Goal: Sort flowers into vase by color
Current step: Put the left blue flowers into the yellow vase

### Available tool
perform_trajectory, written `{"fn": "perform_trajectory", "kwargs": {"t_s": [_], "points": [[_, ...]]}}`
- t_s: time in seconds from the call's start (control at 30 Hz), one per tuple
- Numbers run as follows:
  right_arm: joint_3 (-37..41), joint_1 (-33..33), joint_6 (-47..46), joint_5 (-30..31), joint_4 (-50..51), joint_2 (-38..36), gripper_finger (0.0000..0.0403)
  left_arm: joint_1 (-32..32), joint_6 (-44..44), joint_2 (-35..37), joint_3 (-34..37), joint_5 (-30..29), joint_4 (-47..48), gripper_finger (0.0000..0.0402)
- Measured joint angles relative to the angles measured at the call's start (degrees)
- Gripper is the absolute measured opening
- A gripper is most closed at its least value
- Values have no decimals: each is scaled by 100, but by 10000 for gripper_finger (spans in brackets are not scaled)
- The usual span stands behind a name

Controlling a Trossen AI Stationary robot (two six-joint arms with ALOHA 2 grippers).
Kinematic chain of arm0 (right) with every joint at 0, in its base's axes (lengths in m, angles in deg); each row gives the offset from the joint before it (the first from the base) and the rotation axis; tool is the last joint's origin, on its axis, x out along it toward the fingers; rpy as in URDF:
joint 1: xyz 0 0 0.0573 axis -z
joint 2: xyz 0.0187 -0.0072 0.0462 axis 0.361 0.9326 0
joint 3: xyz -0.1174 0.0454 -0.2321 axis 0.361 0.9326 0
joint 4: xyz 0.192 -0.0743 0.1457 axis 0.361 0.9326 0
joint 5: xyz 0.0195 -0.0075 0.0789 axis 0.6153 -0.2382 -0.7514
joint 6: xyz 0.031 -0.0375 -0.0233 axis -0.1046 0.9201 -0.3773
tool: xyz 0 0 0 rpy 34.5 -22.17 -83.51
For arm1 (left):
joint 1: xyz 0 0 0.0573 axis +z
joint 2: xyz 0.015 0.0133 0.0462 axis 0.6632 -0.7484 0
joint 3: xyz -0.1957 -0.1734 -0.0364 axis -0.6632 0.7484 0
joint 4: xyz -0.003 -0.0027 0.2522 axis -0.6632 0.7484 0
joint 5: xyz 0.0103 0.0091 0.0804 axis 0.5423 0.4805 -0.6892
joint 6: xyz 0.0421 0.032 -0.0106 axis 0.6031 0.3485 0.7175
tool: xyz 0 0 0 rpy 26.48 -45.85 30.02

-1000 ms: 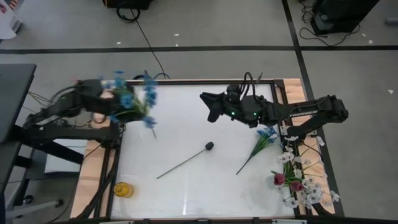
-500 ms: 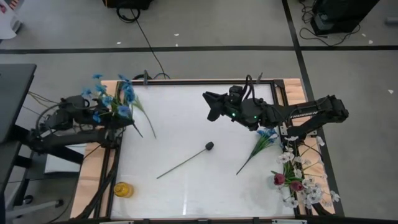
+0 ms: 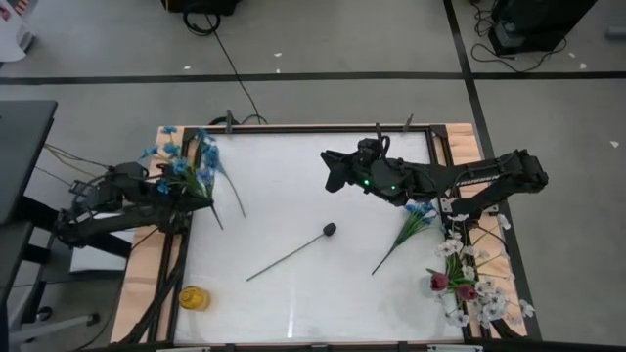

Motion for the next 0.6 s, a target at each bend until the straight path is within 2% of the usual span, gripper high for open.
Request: {"fn": "perform_trajectory", "kwargs": {"t_s": [0.23, 0.43, 0.6], "points": [[0, 57, -96, 13, 24, 2, 101, -2, -388, -4, 7, 1275, 95, 0], [0, 144, -198, 25, 26, 2, 101, -2, -524, -99, 92, 1286, -290, 0], [0, 189, -207, 172, 22, 2, 101, -29, -903, -392, 641, 1227, -1889, 0]]}}
